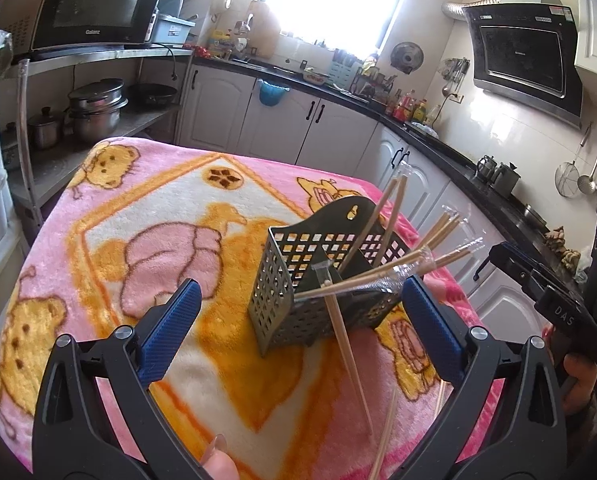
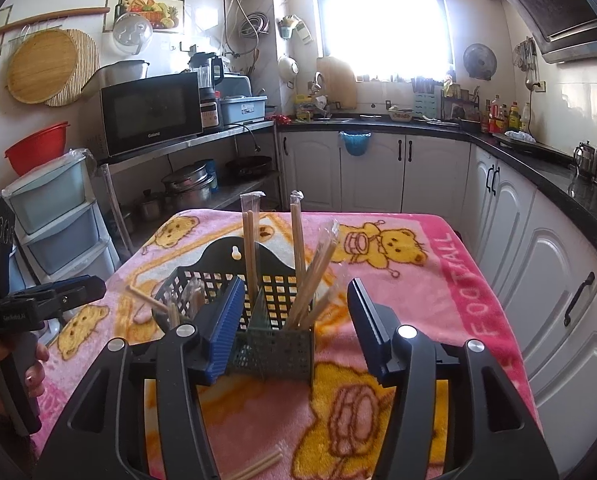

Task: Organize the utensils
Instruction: 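Withdraw both open grippers up and away from the basket, then move both open grippers over the last two chopsticks on the blanket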

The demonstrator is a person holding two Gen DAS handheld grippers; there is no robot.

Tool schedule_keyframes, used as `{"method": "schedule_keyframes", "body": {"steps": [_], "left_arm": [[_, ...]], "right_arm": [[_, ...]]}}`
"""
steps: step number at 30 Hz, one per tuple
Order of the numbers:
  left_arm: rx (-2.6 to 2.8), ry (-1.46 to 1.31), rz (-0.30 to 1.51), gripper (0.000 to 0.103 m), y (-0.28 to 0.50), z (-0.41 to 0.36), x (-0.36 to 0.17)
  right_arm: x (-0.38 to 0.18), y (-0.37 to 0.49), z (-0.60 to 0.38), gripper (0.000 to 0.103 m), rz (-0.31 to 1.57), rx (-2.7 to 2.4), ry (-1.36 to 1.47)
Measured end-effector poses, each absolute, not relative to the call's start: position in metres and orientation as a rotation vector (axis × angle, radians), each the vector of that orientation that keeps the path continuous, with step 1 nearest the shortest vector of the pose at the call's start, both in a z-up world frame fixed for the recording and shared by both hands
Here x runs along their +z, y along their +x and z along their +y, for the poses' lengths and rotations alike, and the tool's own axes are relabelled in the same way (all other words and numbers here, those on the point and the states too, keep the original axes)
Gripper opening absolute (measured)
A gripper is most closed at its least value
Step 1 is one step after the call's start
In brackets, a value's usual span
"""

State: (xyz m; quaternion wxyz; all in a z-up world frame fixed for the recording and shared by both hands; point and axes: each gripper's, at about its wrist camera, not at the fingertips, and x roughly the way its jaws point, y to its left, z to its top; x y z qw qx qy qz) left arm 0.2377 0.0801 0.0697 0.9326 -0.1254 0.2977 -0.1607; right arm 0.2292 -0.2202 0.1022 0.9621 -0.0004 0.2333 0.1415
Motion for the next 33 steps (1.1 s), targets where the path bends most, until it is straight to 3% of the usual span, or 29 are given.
{"method": "schedule_keyframes", "body": {"steps": [33], "left_arm": [[-0.416, -0.154, 0.624, 0.093, 0.194, 0.026, 0.065]], "right_arm": [[0.070, 0.170, -0.254, 0.061, 0.527, 0.244, -0.005]]}}
